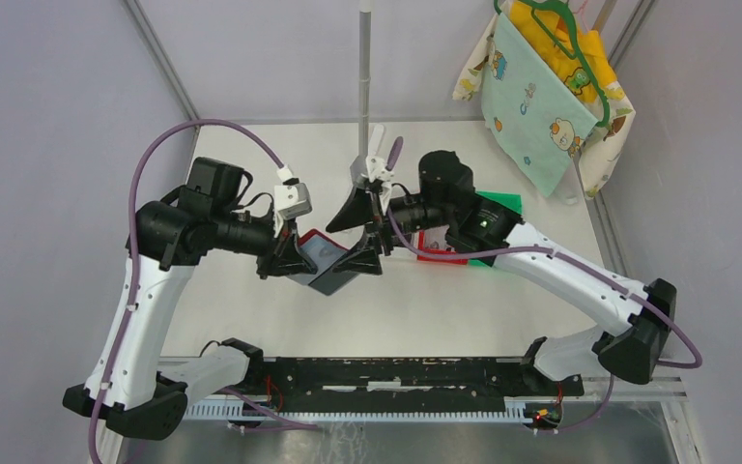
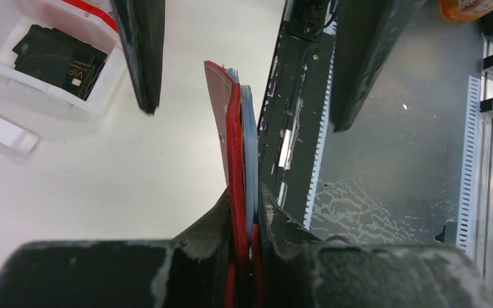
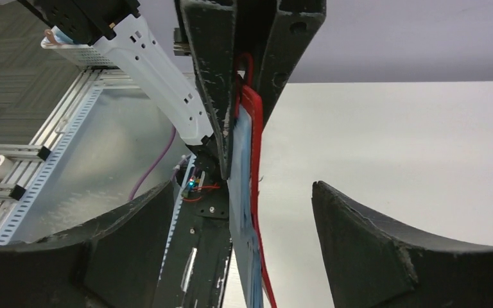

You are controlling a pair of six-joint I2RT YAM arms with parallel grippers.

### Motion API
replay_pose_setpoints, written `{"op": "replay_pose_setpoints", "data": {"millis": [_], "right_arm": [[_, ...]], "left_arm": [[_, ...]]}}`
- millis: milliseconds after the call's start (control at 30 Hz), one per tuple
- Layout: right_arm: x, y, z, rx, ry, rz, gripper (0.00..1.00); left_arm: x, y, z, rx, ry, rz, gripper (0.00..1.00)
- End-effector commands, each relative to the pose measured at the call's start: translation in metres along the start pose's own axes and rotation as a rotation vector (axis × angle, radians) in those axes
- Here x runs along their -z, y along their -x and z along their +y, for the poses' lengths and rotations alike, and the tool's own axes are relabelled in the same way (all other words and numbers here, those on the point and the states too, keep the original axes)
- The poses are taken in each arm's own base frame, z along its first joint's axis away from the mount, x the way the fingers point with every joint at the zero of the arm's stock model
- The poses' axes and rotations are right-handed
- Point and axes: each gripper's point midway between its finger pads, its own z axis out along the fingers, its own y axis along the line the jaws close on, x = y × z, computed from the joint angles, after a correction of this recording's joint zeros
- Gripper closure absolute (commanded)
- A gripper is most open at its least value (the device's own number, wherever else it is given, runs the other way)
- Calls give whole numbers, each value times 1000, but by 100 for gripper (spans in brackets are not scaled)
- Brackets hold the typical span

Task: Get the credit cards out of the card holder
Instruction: Place the credit card in the storage box.

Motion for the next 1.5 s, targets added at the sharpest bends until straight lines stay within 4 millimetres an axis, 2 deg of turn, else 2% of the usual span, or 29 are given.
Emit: {"op": "replay_pose_setpoints", "data": {"millis": [0, 167, 233, 300, 333, 367, 400, 500, 533, 667, 733, 900, 1033, 1133, 1167, 1233, 1333, 1467], "right_arm": [[-13, 23, 11, 43, 49, -29, 22], [-27, 24, 12, 15, 72, -23, 48], [-29, 24, 11, 9, 68, -23, 67], [-29, 24, 12, 3, 68, -21, 81], [-28, 25, 11, 2, 63, -22, 88], [-28, 27, 10, 6, 51, -25, 97], [-26, 31, 7, 8, 22, -33, 100], [-13, 47, -4, -11, -62, -111, 100], [-5, 59, -5, -12, -79, -169, 100], [37, 87, 1, -74, -106, -451, 100], [54, 93, 12, -107, -80, -575, 100], [69, 95, 31, -221, 35, -746, 100], [60, 91, 34, -254, 43, -749, 100], [55, 88, 36, -255, 41, -732, 100], [53, 86, 37, -254, 40, -722, 97], [50, 81, 36, -242, 32, -685, 82], [40, 66, 33, -174, 7, -563, 49], [26, 45, 8, -75, -117, -303, 37]], "left_arm": [[7, 6, -19, -100, -57, -39, 98], [8, 5, -23, -115, -63, -42, 98], [9, 5, -23, -120, -60, -45, 98], [10, 6, -24, -128, -60, -50, 98], [10, 7, -25, -131, -59, -52, 95], [11, 9, -24, -138, -53, -57, 86], [11, 12, -22, -133, -41, -67, 77], [12, 24, -19, -128, -15, -117, 51], [12, 30, -19, -123, -5, -145, 42], [17, 49, -28, -117, -2, -252, 38], [19, 55, -36, -100, -39, -283, 40], [19, 68, -42, -38, -88, -324, 53], [20, 80, -38, -7, -78, -363, 67], [22, 85, -39, -1, -81, -378, 86], [21, 85, -38, 1, -80, -378, 91], [21, 84, -37, 1, -76, -370, 98], [20, 78, -37, -23, -79, -338, 98], [15, 58, -32, -71, -75, -247, 98]]}}
